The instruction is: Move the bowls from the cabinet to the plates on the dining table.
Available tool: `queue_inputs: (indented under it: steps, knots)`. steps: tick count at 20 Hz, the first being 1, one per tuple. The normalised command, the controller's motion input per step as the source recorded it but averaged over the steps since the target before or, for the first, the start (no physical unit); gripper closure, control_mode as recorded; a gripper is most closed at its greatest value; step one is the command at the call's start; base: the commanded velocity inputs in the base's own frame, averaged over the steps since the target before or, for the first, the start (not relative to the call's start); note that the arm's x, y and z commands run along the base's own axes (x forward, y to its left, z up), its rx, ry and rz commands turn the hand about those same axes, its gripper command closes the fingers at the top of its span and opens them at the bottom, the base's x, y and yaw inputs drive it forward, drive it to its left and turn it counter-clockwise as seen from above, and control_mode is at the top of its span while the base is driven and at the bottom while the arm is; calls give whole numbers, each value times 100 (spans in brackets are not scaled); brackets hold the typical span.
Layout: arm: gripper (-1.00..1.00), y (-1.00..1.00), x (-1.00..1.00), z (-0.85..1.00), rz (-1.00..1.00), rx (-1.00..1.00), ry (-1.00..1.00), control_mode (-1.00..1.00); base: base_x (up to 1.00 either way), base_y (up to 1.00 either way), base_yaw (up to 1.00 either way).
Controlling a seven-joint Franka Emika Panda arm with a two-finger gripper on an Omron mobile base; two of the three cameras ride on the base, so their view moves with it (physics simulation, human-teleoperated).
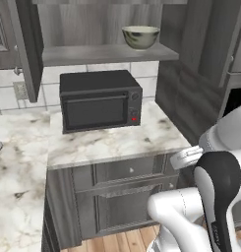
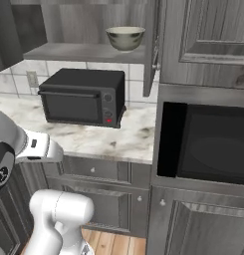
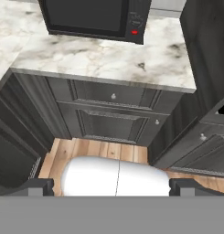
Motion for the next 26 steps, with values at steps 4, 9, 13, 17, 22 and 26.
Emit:
queue_inputs:
  steps: [4, 9, 13, 17, 22, 26]
  knots:
    - [-100, 0, 0, 0, 0, 0, 0, 100, 53, -3, 9]
    - [-100, 0, 0, 0, 0, 0, 0, 100, 45, -13, 6]
    - [-100, 0, 0, 0, 0, 0, 0, 100, 27, -19, 2]
    - [-100, 0, 0, 0, 0, 0, 0, 100, 1, -25, 0]
    - [-100, 0, 0, 0, 0, 0, 0, 100, 0, -41, 0]
    - [-100, 0, 0, 0, 0, 0, 0, 100, 0, -35, 0]
